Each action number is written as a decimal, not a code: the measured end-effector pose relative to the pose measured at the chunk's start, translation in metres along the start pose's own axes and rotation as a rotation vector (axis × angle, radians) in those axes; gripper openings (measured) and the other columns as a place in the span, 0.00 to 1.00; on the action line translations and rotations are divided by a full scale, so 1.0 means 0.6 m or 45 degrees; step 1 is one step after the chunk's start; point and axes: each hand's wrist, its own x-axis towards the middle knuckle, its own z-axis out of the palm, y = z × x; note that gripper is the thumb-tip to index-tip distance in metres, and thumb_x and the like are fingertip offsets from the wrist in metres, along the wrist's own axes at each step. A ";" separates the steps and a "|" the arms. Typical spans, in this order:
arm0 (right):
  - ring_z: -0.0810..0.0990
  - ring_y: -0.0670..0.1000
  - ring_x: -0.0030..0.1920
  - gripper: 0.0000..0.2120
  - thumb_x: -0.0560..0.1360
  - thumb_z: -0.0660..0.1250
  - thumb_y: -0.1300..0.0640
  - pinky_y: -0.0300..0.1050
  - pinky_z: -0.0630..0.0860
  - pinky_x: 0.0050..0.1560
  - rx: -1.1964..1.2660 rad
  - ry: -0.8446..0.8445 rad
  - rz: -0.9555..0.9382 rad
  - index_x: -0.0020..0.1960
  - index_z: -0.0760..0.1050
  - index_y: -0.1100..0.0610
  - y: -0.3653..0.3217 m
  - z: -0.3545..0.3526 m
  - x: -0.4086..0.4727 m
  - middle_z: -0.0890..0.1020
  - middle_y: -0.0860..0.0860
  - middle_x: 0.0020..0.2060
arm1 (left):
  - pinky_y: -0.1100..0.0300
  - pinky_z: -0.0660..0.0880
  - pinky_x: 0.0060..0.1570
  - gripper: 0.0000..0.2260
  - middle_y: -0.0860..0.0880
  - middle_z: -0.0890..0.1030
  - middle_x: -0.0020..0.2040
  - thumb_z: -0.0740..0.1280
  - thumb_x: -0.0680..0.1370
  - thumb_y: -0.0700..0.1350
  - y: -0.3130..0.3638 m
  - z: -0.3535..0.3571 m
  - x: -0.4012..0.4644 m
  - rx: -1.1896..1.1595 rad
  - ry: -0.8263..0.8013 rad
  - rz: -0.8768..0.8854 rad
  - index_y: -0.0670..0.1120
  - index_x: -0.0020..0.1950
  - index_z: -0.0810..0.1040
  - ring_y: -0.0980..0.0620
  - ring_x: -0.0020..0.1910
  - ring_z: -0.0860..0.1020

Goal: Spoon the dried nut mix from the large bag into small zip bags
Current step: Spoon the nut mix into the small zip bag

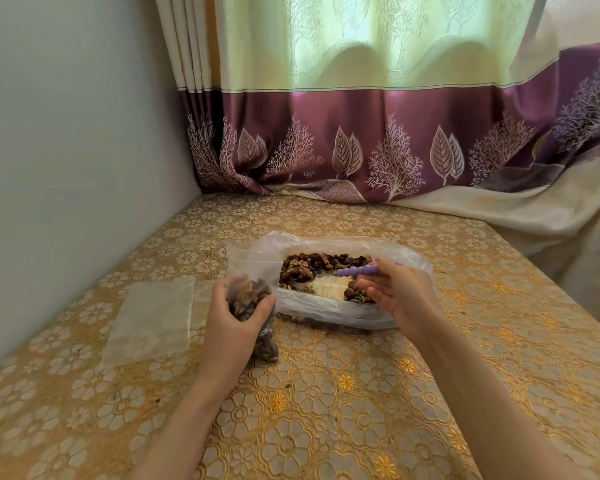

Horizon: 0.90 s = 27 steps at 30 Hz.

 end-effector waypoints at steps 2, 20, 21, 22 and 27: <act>0.81 0.48 0.33 0.16 0.80 0.58 0.61 0.34 0.76 0.31 0.010 0.002 -0.030 0.38 0.77 0.64 -0.005 -0.001 -0.003 0.85 0.57 0.35 | 0.81 0.69 0.37 0.19 0.62 0.72 0.52 0.72 0.70 0.50 -0.001 0.000 0.001 -0.004 -0.013 -0.008 0.57 0.57 0.68 0.79 0.45 0.70; 0.81 0.48 0.33 0.15 0.80 0.60 0.57 0.34 0.77 0.32 0.094 -0.164 -0.329 0.42 0.79 0.65 -0.070 0.028 -0.056 0.85 0.57 0.35 | 0.74 0.70 0.38 0.25 0.62 0.72 0.53 0.73 0.71 0.51 0.000 -0.005 -0.001 0.037 -0.085 -0.096 0.56 0.63 0.64 0.68 0.49 0.72; 0.81 0.48 0.33 0.15 0.80 0.60 0.57 0.34 0.76 0.31 0.066 -0.198 -0.353 0.41 0.78 0.64 -0.071 0.031 -0.061 0.85 0.56 0.34 | 0.75 0.70 0.38 0.25 0.62 0.72 0.53 0.73 0.71 0.50 0.000 -0.005 -0.001 0.035 -0.083 -0.098 0.56 0.63 0.64 0.68 0.49 0.72; 0.81 0.47 0.32 0.15 0.80 0.60 0.58 0.33 0.76 0.30 0.025 -0.235 -0.386 0.40 0.78 0.63 -0.071 0.034 -0.066 0.85 0.54 0.33 | 0.75 0.70 0.38 0.25 0.61 0.72 0.53 0.73 0.71 0.50 0.000 -0.006 -0.001 0.033 -0.080 -0.098 0.56 0.63 0.64 0.68 0.49 0.72; 0.80 0.49 0.32 0.09 0.79 0.62 0.61 0.35 0.76 0.29 -0.210 -0.362 -0.561 0.43 0.78 0.63 -0.063 0.051 -0.077 0.84 0.52 0.32 | 0.71 0.71 0.41 0.22 0.58 0.76 0.51 0.74 0.70 0.49 0.002 -0.005 -0.001 0.009 -0.062 -0.076 0.53 0.59 0.68 0.66 0.49 0.75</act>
